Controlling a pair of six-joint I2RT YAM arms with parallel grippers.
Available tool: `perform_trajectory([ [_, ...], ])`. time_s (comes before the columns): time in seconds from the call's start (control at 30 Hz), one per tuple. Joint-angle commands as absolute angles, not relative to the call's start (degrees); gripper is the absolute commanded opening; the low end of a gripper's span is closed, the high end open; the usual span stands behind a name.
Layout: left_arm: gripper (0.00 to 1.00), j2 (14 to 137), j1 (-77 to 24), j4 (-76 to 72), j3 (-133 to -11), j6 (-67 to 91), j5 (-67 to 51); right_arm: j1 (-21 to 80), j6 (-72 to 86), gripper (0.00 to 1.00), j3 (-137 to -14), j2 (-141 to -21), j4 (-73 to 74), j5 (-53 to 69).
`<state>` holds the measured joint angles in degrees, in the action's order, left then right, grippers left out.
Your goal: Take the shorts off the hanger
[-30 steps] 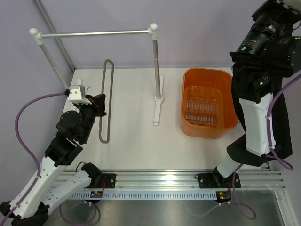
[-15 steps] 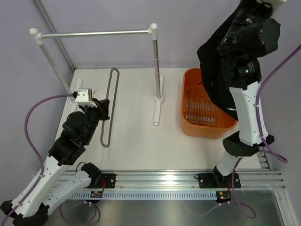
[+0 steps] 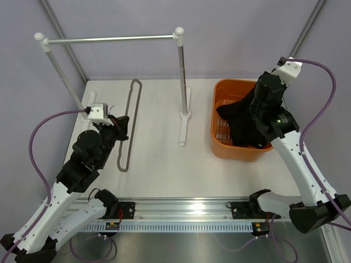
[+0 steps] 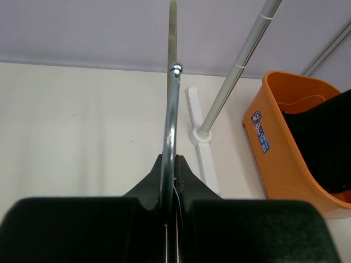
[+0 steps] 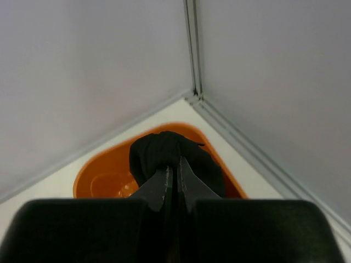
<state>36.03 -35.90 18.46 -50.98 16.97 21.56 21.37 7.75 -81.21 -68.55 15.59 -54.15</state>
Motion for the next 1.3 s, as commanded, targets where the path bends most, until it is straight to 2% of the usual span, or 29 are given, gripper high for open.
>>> perform_trajectory([
  [0.0,0.0,36.03,-35.77,16.78,-52.2,17.31,20.92,20.92,26.88,0.02,-73.85,-63.37,22.05,-49.32],
  [0.13,0.0,36.91,-35.77,18.54,-54.22,17.05,21.27,20.92,31.37,0.21,-71.1,-67.14,29.24,-44.13],
  [0.17,0.0,37.09,-35.77,18.98,-55.36,16.53,21.53,20.83,31.46,0.37,-71.1,-68.98,30.05,-40.73],
  [0.3,0.0,39.45,-35.77,22.92,-60.54,14.94,22.59,20.83,31.64,0.69,-69.7,-67.6,30.07,-33.85],
  [0.43,0.0,45.24,-35.77,27.77,-66.79,13.98,21.45,20.83,30.41,0.8,-70.13,-63.03,30.23,-28.84],
  [0.77,0.0,60.62,-34.02,37.08,-84.01,9.32,14.24,20.92,28.92,0.89,-70.4,-54.24,33.92,-21.98],
  [1.1,0.0,70.48,-24.44,40.08,-97.72,8.17,-4.64,20.83,29.53,0.9,-66.8,-45.71,34.19,-15.82],
  [1.27,0.0,74.44,-22.24,39.63,-103.08,7.21,-7.65,20.92,29.71,0.9,-65.66,-43.68,34.01,-13.54],
])
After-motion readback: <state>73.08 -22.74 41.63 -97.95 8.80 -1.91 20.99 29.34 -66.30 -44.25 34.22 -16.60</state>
